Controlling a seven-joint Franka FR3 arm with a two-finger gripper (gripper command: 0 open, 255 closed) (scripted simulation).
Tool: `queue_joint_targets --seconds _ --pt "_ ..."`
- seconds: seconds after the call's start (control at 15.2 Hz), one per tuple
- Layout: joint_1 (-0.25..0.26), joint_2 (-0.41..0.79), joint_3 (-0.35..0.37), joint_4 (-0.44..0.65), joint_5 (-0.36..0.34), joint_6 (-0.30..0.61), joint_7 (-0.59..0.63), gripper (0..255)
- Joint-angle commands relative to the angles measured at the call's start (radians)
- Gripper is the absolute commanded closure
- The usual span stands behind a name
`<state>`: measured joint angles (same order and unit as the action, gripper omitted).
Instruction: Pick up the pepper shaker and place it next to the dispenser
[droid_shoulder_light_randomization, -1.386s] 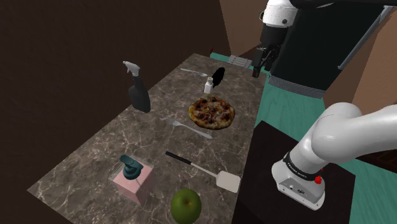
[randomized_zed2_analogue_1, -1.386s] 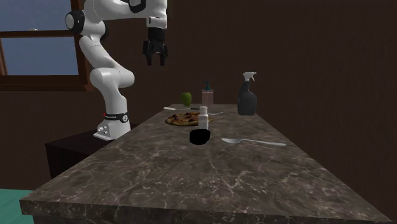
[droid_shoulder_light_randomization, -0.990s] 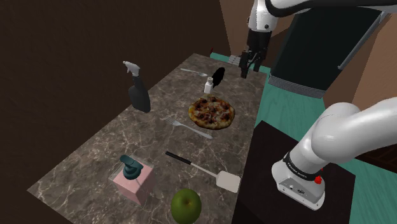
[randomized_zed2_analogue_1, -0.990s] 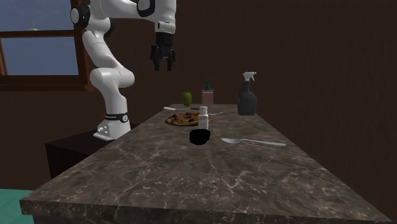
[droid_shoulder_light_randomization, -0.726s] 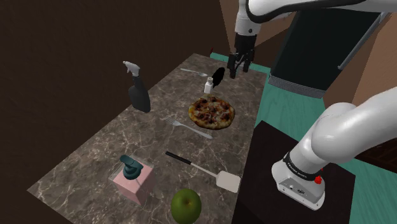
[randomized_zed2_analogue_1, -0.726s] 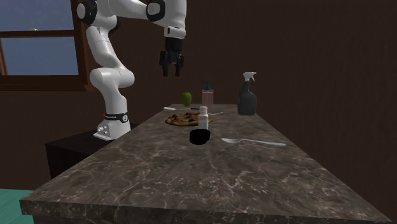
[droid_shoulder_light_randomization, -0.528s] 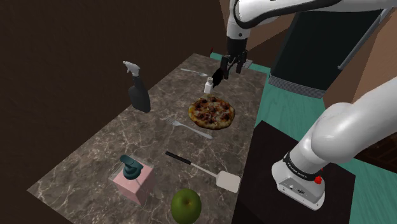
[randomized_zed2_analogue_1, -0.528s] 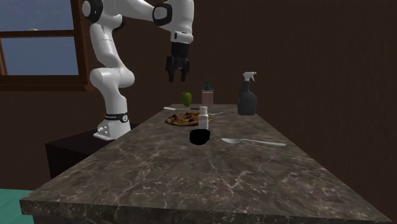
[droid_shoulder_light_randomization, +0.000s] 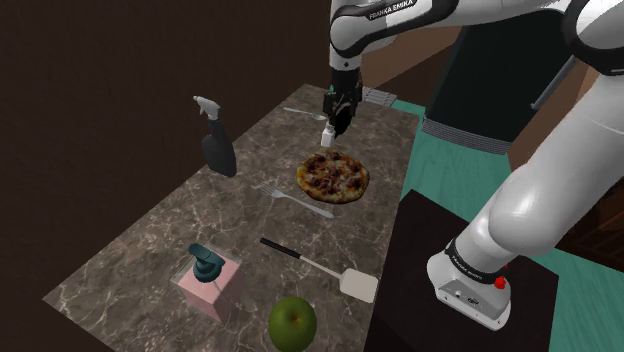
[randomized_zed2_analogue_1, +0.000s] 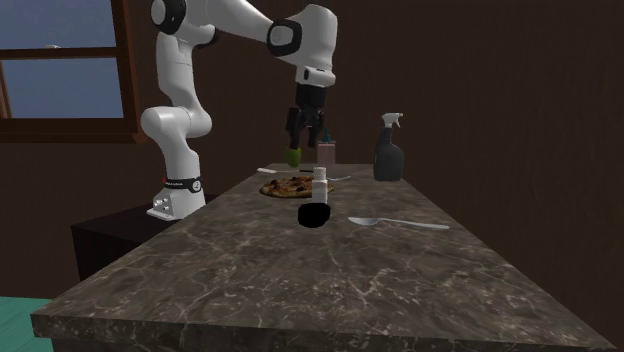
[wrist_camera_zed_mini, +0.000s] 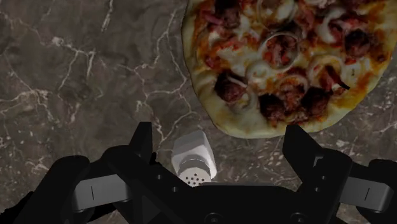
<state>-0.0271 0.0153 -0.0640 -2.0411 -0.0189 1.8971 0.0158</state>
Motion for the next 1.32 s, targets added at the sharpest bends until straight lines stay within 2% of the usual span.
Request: queue_joint_targets --seconds 0.0,0.4,0.86,1.25 --pt "-0.001 0.087 -0.001 0.071 -0.001 0.01 0.003 0" --pt "-0.009 0.323 -0.006 0.294 -0.002 0.007 0.004 0" --pt "-0.011 0.343 -0.007 0.224 -0.002 0.096 0.004 0" --pt "-0.011 0.345 -0.007 0.219 -0.002 0.103 0.004 0"
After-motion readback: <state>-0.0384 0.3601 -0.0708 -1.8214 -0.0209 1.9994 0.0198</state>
